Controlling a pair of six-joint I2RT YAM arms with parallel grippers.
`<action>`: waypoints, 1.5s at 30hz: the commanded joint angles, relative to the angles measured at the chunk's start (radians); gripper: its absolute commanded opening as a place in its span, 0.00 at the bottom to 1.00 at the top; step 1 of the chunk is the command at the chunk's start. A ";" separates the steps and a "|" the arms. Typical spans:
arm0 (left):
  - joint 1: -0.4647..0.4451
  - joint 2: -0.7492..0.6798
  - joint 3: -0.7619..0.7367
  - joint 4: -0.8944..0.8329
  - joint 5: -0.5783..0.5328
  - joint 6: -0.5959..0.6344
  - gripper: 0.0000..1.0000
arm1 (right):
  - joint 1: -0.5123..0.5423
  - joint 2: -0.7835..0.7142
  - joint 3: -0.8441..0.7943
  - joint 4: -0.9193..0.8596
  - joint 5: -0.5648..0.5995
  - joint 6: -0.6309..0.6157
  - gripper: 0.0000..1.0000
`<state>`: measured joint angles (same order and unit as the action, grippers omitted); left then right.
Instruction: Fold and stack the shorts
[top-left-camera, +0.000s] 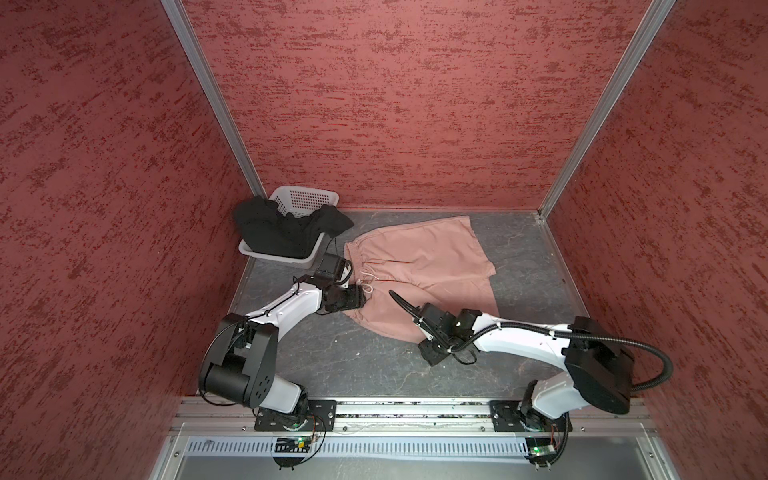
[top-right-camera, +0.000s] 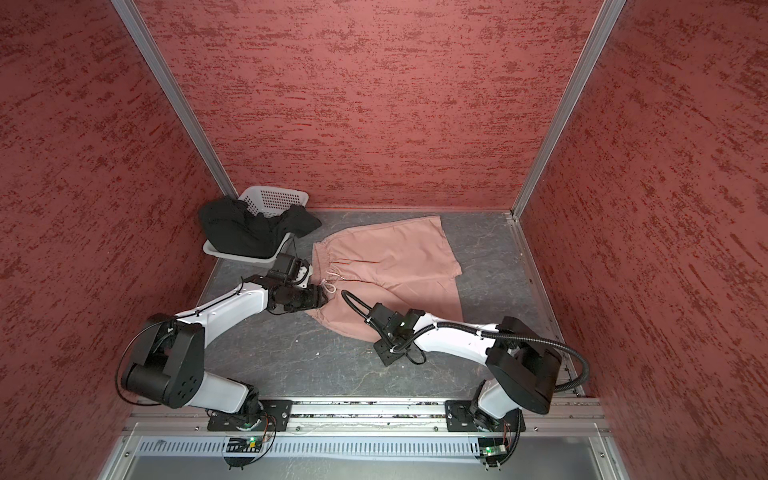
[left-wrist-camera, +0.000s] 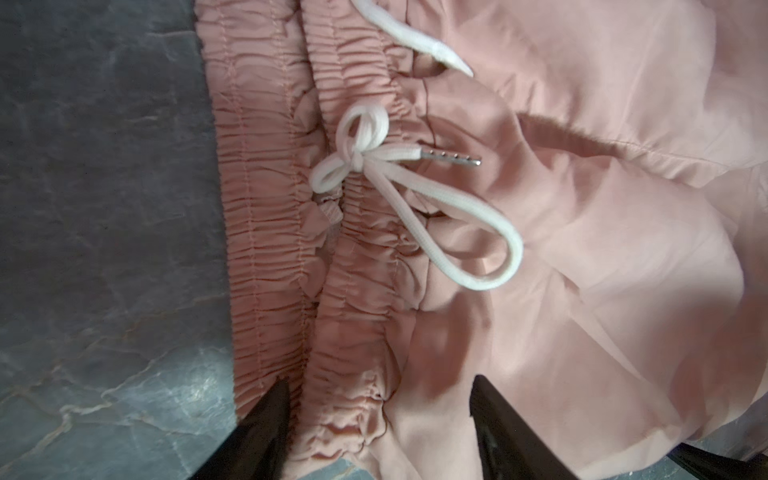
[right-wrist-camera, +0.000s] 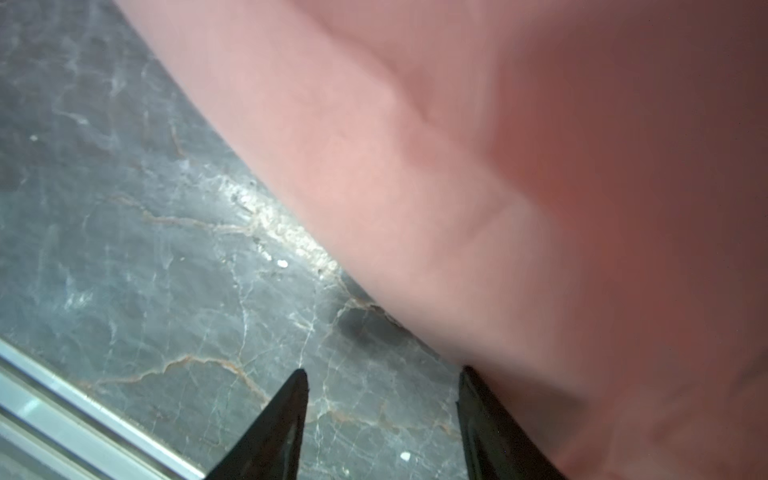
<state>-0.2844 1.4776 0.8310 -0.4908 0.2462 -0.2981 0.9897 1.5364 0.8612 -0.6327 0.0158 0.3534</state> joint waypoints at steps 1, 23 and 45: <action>0.002 0.007 0.004 0.031 0.004 0.032 0.68 | 0.007 0.008 0.041 -0.009 0.105 0.021 0.48; -0.007 -0.045 -0.012 -0.082 0.055 -0.074 0.40 | 0.007 -0.077 -0.068 0.127 0.080 0.198 0.04; 0.027 -0.067 -0.044 -0.054 0.223 -0.071 0.00 | -0.058 -0.282 -0.086 -0.016 -0.015 0.281 0.28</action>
<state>-0.2626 1.4544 0.7582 -0.5339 0.4252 -0.3847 0.9695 1.3025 0.7944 -0.6025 0.0071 0.5938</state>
